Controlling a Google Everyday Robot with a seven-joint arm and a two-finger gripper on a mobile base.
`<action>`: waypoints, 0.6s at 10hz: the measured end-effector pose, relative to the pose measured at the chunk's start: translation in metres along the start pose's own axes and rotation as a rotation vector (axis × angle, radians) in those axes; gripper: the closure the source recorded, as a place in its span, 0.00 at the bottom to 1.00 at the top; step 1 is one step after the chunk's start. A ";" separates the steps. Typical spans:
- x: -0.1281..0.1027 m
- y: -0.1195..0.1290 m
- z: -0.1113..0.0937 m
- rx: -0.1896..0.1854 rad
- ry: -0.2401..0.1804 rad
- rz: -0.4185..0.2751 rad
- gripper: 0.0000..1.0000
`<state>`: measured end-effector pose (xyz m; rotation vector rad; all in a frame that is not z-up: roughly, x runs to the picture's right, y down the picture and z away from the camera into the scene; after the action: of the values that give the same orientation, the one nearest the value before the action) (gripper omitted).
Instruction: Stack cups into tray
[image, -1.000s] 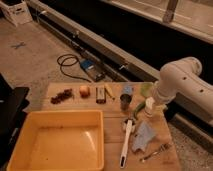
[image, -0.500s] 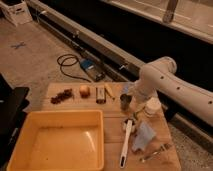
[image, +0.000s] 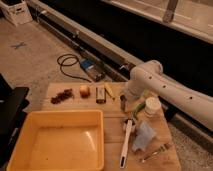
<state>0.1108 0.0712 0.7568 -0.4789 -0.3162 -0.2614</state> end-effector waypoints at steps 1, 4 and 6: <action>0.001 0.001 0.000 0.000 0.001 0.003 0.35; 0.003 -0.001 0.002 0.001 0.002 0.019 0.35; 0.011 -0.002 0.013 -0.005 -0.004 0.051 0.35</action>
<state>0.1171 0.0740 0.7729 -0.4919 -0.3069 -0.2117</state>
